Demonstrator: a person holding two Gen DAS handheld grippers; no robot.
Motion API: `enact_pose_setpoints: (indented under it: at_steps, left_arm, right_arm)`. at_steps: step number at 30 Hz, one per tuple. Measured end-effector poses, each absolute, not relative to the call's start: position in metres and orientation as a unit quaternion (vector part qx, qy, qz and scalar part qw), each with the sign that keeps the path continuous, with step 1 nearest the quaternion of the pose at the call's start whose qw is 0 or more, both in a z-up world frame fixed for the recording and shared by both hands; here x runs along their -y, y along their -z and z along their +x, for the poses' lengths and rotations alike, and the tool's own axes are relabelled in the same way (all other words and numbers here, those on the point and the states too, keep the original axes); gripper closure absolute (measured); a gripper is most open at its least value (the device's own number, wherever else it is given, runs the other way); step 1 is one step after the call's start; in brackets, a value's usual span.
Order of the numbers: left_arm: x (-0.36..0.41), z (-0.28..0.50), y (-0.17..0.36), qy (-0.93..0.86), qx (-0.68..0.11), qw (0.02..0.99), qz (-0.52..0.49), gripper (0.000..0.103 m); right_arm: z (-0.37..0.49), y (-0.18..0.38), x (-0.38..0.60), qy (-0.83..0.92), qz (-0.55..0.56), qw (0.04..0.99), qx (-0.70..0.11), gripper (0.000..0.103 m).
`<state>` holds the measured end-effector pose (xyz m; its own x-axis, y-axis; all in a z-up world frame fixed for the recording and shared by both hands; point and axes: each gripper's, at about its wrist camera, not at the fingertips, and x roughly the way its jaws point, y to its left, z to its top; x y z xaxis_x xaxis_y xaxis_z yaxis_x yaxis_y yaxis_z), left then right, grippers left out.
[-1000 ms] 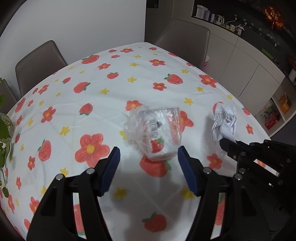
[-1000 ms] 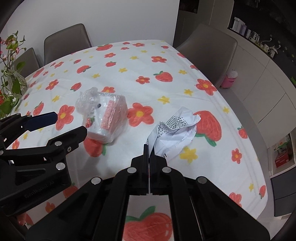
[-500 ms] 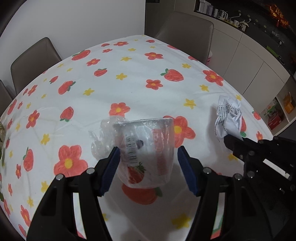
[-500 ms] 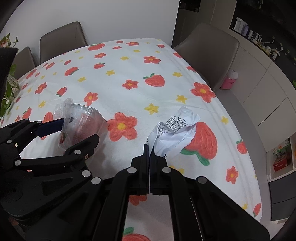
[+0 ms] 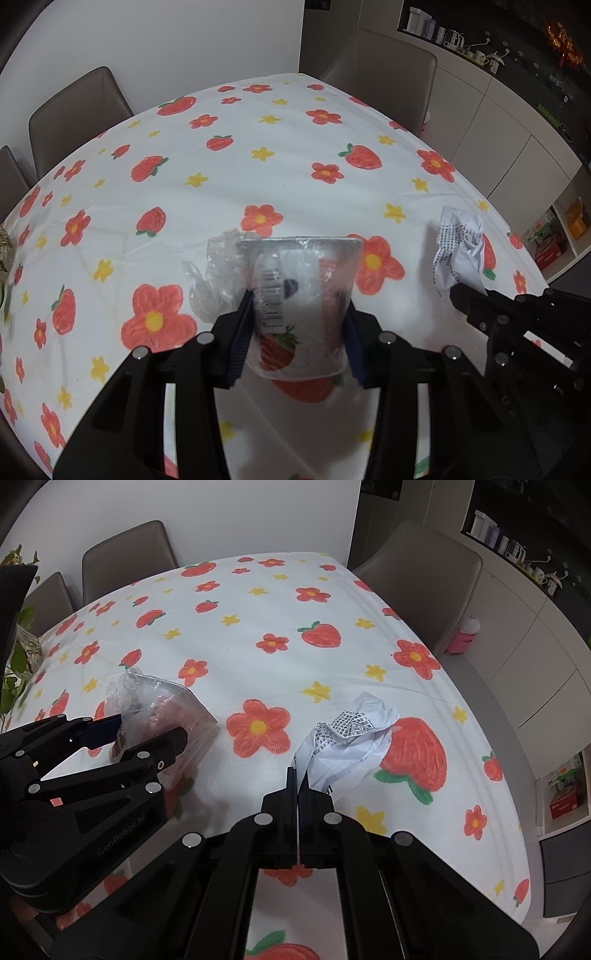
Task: Collect trash
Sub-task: 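Carry the plastic cup and white paper with both grippers over the grey bin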
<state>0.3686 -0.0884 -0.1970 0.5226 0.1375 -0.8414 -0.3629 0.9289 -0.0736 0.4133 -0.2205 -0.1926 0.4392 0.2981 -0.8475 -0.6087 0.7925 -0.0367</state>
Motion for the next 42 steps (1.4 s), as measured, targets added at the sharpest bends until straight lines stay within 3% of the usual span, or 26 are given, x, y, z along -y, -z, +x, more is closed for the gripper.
enact_pose_setpoints:
  at_steps: [19, 42]
  left_arm:
    - [0.135, 0.300, 0.158, -0.053, -0.440, 0.894, -0.069, 0.059]
    - [0.409, 0.240, 0.160, 0.209, -0.444, 0.868, 0.074, 0.059]
  right_arm:
    - [0.326, 0.162, 0.274, -0.198, -0.132, 0.865, -0.442, 0.103]
    - [0.181, 0.160, 0.534, 0.084, 0.020, 0.888, -0.451, 0.103]
